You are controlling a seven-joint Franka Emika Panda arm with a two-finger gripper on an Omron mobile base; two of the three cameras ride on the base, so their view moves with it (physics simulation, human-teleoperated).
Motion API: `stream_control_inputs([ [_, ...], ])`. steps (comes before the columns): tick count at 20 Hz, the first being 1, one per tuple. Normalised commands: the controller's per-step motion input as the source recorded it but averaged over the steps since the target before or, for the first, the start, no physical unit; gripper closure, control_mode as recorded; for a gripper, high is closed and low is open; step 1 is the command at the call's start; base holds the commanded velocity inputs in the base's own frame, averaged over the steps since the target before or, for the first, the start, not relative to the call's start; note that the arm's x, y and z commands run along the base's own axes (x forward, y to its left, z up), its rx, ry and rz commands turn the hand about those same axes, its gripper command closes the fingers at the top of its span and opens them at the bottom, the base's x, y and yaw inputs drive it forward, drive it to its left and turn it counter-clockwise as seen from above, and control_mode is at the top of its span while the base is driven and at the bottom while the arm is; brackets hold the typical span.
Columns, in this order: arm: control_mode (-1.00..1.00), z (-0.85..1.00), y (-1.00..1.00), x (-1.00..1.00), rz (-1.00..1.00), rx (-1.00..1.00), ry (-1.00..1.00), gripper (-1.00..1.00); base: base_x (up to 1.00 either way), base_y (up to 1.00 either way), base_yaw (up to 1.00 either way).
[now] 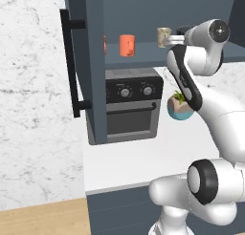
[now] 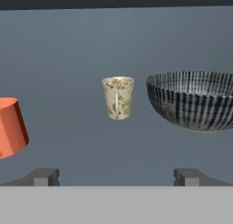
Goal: Gather all objects into one cabinet and sort the glasses and bowls to opposite sides.
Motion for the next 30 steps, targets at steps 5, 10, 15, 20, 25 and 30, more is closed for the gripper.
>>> stream_control_inputs([
  [5,-1.00,-0.03,0.00,0.17,0.00,0.00,0.00,-1.00,0.00,0.00,0.00],
  [10,-1.00,-0.01,0.00,0.18,0.00,0.00,0.00,-1.00,0.00,0.00,0.00],
  [15,-1.00,-0.02,0.00,0.10,0.00,0.00,0.00,-1.00,0.00,0.00,0.00],
  [20,-1.00,0.00,0.00,0.19,0.00,0.00,0.00,-1.00,0.00,0.00,0.00],
  [25,-1.00,0.00,0.00,0.47,0.00,0.00,0.00,-1.00,0.00,0.00,0.00],
  [30,-1.00,0.00,-0.06,0.55,0.00,0.03,0.00,-1.00,0.00,0.00,0.00],
])
